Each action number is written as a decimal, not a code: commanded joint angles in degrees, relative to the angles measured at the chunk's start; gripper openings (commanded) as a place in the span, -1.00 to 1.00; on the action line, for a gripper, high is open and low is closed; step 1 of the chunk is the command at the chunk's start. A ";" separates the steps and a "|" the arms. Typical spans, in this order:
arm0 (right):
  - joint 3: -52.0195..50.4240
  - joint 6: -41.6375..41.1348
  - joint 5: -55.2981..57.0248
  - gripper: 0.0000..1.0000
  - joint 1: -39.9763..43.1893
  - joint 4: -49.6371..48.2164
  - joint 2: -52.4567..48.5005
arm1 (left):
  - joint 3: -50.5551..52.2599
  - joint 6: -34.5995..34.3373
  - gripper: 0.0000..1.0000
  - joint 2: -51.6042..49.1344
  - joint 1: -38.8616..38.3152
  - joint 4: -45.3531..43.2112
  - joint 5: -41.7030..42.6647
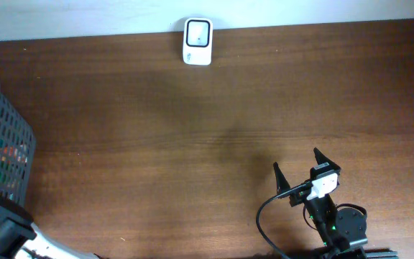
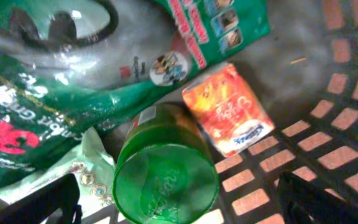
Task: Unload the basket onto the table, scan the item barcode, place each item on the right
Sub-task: 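Reach the left gripper into the grey basket and grasp the green jar, then carry the green jar with the left gripper and set it on the table, then reach the left gripper into the basket and grasp the orange tissue pack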
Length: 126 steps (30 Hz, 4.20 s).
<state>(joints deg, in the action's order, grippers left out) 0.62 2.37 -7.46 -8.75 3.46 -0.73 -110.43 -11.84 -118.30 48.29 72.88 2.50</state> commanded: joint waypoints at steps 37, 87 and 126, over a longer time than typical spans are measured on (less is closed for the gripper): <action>-0.31 0.20 -0.74 0.97 0.24 0.26 0.31 | -1.97 -0.79 0.22 15.43 -64.00 -5.95 -0.20; -0.31 0.20 -0.72 0.97 0.24 0.26 0.31 | -20.13 -3.15 0.85 -0.85 -4.02 6.56 1.01; -0.31 0.20 -0.72 0.97 0.24 0.26 0.31 | -23.76 -1.36 -0.84 19.89 -14.51 2.71 3.72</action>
<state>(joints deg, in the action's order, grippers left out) 0.62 2.39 -7.62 -8.75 3.46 -0.73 -133.12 -15.29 -105.10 38.81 74.13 5.98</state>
